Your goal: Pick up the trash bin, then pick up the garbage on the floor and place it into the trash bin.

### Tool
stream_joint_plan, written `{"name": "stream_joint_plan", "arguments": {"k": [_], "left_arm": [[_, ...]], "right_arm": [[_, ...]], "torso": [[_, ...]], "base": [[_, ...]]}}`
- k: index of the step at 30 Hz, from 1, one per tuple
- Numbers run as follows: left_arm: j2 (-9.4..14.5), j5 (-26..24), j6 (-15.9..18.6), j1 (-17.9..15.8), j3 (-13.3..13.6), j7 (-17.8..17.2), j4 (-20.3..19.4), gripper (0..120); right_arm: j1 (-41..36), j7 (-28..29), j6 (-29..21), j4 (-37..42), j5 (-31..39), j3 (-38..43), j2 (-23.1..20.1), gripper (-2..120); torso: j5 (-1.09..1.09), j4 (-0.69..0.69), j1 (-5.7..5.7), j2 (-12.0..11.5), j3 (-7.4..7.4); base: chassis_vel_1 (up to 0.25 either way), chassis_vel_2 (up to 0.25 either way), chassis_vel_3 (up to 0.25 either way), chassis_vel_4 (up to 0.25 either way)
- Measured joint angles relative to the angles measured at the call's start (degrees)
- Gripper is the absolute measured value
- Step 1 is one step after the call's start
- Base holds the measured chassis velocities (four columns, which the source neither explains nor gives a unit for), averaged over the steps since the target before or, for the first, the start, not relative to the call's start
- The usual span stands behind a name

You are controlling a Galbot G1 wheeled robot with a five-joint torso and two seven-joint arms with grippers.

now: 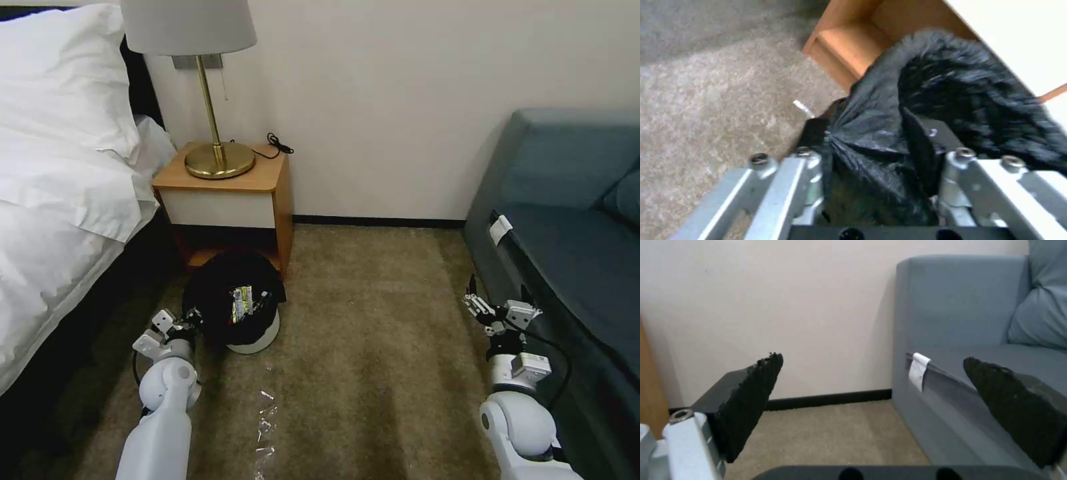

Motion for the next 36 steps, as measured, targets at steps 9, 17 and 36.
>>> {"name": "stream_joint_plan", "arguments": {"k": [9, 17, 36], "left_arm": [[1.12, 7.89, 0.78, 5.20, -0.07, 2.86, -12.79, 77], [4.05, 27.09, -1.48, 8.26, -1.56, 13.05, -18.04, 98], [6.60, 31.77, -5.40, 7.96, 2.43, 20.84, -17.90, 98]], "right_arm": [[0.07, -0.39, 0.37, -0.25, -0.10, -0.45, 0.17, 100], [0.76, -0.78, 1.41, -1.64, -1.81, 0.63, 0.27, 100], [3.08, -7.64, 10.05, -9.91, -3.44, 1.01, -1.87, 100]], "torso": [[0.00, 0.00, 0.00, 0.00, 0.00], [0.01, 0.01, 0.00, 0.00, 0.00], [0.01, 0.00, 0.01, 0.00, 0.00]], "base": [[0.000, 0.000, 0.000, 0.000], [0.000, 0.000, 0.000, 0.000], [0.000, 0.000, 0.000, 0.000]]}}
